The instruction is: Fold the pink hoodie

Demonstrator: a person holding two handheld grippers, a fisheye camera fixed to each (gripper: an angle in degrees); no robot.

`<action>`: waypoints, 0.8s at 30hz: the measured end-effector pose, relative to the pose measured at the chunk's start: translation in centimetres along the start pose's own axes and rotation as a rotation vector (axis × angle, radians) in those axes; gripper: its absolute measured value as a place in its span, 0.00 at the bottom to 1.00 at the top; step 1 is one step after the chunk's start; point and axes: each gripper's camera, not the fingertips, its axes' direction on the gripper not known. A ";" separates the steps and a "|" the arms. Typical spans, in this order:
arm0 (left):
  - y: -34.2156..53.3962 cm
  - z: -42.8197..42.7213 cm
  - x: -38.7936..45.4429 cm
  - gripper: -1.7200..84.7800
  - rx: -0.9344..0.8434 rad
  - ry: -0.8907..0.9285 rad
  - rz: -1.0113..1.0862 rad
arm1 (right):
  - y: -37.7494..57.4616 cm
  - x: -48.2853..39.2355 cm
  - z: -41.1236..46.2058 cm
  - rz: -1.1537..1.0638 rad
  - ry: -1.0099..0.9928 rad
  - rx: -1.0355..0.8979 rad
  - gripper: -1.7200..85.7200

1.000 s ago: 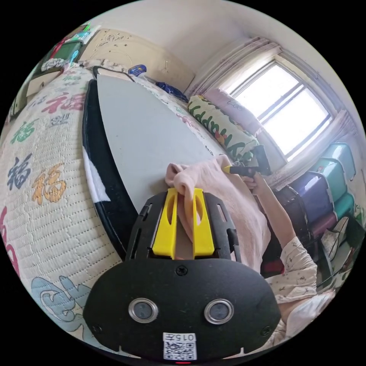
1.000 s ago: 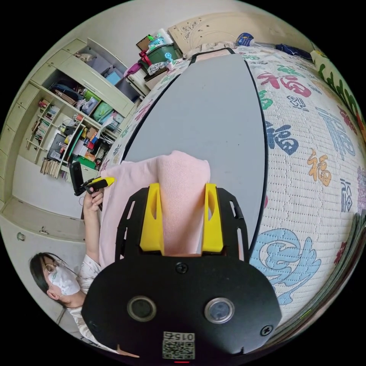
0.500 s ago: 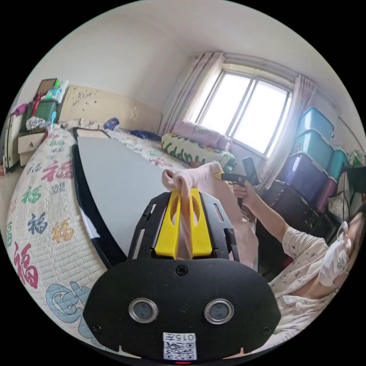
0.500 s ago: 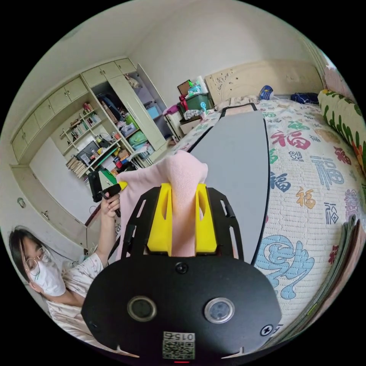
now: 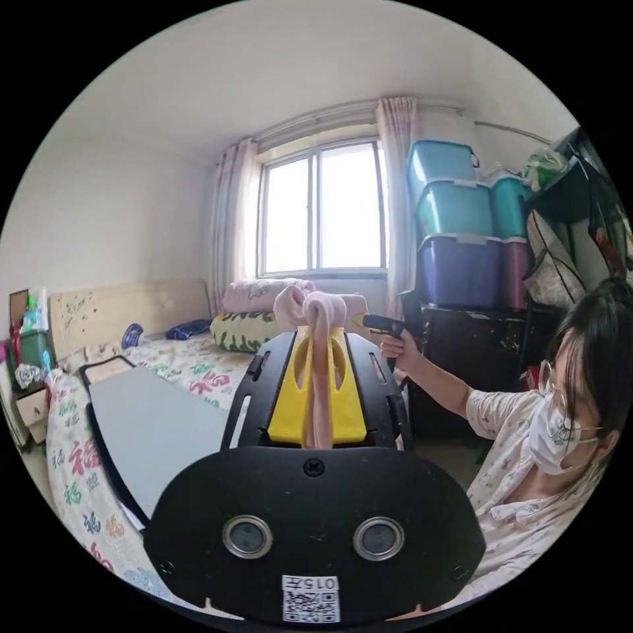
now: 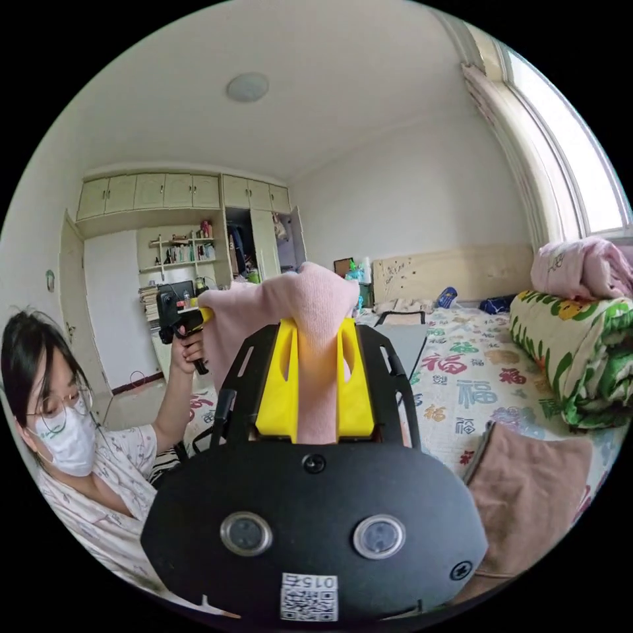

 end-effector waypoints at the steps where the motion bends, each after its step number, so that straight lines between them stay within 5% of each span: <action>1: 0.2 1.4 0.7 0.03 0.006 0.019 0.018 | -0.3 -0.3 -2.6 -0.028 0.050 0.009 0.12; 7: 1.5 12.1 -0.4 0.03 0.026 0.176 0.022 | -2.3 0.8 -11.2 -0.106 0.351 -0.046 0.12; 12: 4.4 24.9 -7.1 0.03 -0.012 0.297 -0.092 | -2.5 6.9 -9.7 -0.079 0.616 -0.185 0.12; 17: 10.3 42.6 -18.6 0.04 -0.146 0.340 -0.266 | 0.2 22.0 -1.6 -0.013 0.798 -0.348 0.12; 24: 19.6 61.2 -33.3 0.05 -0.294 0.288 -0.526 | 6.5 46.4 9.4 0.242 0.773 -0.462 0.13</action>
